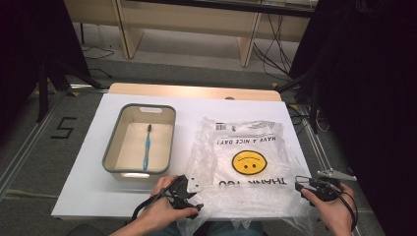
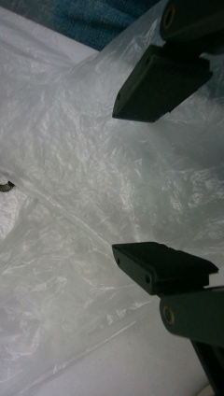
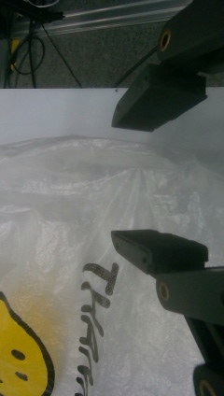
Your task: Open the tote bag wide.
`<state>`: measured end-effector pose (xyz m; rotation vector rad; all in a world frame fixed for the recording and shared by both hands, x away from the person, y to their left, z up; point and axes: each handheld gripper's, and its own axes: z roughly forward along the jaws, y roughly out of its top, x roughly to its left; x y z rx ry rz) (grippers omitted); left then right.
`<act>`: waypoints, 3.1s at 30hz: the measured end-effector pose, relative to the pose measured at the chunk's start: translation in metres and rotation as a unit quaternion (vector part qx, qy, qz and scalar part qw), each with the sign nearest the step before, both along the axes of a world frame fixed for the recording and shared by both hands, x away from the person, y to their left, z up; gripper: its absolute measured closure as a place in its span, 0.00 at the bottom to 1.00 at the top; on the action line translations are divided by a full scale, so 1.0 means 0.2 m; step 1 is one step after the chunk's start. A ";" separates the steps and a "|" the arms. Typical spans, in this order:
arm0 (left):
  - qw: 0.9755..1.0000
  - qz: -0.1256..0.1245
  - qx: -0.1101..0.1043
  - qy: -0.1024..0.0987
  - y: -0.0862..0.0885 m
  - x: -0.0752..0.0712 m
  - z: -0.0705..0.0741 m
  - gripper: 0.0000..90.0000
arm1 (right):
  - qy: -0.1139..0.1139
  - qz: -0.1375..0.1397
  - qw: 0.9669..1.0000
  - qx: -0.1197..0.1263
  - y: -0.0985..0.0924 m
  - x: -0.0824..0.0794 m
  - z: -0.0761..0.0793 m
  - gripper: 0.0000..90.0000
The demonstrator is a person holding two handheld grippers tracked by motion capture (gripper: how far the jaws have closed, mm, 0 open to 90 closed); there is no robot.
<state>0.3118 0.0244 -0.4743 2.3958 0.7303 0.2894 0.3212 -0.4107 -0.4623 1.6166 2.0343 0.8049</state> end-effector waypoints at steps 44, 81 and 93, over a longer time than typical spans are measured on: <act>0.999 0.053 0.002 -0.004 -0.04 0.17 0.09 1.00 | 0.031 -0.010 0.999 0.028 0.00 -0.01 0.02 1.00; 0.988 0.092 0.077 0.094 0.04 0.10 0.04 0.72 | 0.043 -0.028 0.998 0.020 -0.03 -0.02 0.02 1.00; 0.993 0.048 0.086 0.060 0.00 0.08 0.04 0.99 | 0.042 -0.021 0.999 0.024 -0.02 -0.02 0.02 1.00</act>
